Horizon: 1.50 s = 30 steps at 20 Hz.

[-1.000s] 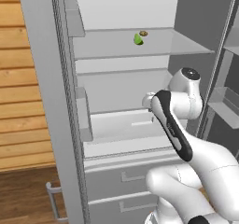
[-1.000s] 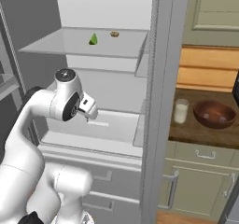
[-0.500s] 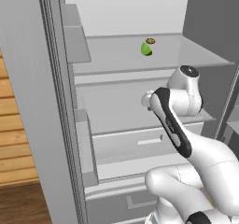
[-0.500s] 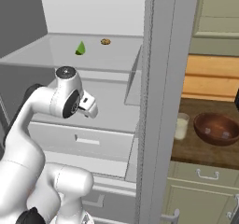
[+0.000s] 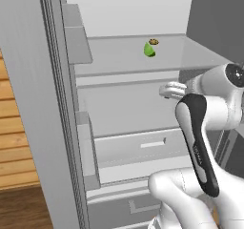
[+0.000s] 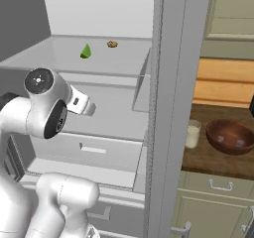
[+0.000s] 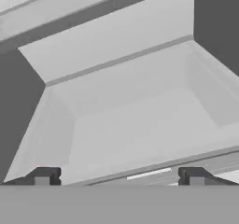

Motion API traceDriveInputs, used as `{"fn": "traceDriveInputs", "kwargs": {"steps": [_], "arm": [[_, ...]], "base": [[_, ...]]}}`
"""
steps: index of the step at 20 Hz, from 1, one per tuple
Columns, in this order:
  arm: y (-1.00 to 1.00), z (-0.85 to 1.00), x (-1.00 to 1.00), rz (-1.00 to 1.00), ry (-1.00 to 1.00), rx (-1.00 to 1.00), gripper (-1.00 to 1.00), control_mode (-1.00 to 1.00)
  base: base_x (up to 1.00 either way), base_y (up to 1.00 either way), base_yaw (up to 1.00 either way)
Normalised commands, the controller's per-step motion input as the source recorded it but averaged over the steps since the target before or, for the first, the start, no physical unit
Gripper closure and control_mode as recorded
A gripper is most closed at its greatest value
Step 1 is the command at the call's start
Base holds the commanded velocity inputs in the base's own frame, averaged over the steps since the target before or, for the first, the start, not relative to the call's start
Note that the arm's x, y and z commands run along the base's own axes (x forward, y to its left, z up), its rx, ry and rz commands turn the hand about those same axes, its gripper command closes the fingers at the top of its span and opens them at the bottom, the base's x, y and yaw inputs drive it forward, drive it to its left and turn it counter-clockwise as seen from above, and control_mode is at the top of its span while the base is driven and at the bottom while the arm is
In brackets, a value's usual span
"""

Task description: Grab a lemon wedge from the fridge and one ice cube from the ice bowl, and put them in the glass of lemonade.

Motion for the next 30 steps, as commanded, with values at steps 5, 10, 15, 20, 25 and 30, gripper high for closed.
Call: {"fn": "traceDriveInputs", "kwargs": {"steps": [5,10,15,20,25,30], "arm": [[-0.02,1.0,-0.62,0.0,-0.52,-0.01,-1.0,-1.0],[-0.01,1.0,0.1,0.0,-0.13,0.0,-1.0,-1.0],[0.0,0.98,0.31,0.0,0.3,-0.04,-1.0,-1.0],[0.01,0.23,0.08,0.0,0.13,-0.08,-1.0,-1.0],[0.0,-0.29,0.46,0.08,0.14,-0.1,-1.0,-1.0],[0.02,-0.48,0.93,0.16,0.11,-0.16,-1.0,-1.0]], "base": [[0.0,0.0,0.0],[0.0,0.0,0.0],[0.0,0.0,0.0],[0.0,0.0,0.0],[0.0,0.0,0.0],[0.0,0.0,0.0]]}}
